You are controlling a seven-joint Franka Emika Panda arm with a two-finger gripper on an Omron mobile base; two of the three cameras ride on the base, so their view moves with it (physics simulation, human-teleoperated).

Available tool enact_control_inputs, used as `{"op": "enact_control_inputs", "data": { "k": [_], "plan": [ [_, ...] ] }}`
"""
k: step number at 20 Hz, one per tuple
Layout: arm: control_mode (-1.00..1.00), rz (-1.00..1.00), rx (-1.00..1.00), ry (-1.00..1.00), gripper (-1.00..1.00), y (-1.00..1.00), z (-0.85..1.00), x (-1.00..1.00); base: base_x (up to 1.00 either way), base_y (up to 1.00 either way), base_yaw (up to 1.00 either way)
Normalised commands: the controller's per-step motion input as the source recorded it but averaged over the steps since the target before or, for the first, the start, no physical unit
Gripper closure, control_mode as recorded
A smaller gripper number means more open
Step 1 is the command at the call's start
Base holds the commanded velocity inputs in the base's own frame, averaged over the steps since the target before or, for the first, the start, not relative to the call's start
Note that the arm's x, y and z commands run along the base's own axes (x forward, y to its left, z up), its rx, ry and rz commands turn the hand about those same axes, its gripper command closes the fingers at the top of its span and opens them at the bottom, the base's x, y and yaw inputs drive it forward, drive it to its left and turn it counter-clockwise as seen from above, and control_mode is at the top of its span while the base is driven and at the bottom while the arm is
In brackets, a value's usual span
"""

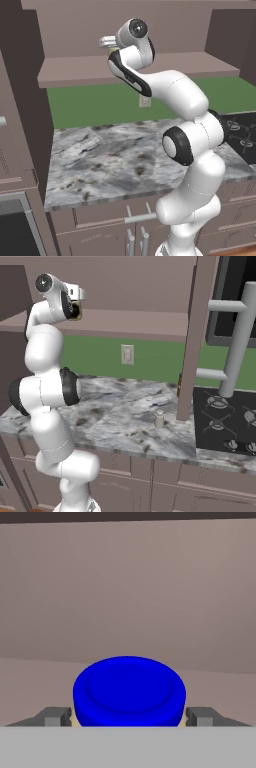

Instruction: Collect the turmeric, mayonnaise, and shaker from the cabinet and place them next to the stove.

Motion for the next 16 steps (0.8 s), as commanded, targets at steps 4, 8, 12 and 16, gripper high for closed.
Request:
{"op": "enact_control_inputs", "data": {
  "k": [4, 8, 12, 16],
  "plan": [
    [-1.0, 0.0, 0.0, 0.0, 1.0, 0.03, -0.02, 0.0, 0.0, 0.0, 0.0],
    [-1.0, 0.0, 0.0, 0.0, 1.0, 0.02, 0.0, 0.0, 0.0, 0.0, 0.0],
    [-1.0, 0.0, 0.0, 0.0, 1.0, 0.0, 0.0, 0.0, 0.0, 0.0, 0.0],
    [-1.0, 0.0, 0.0, 0.0, 1.0, 0.0, -0.03, -0.01, 0.0, 0.0, 0.0]
  ]
}}
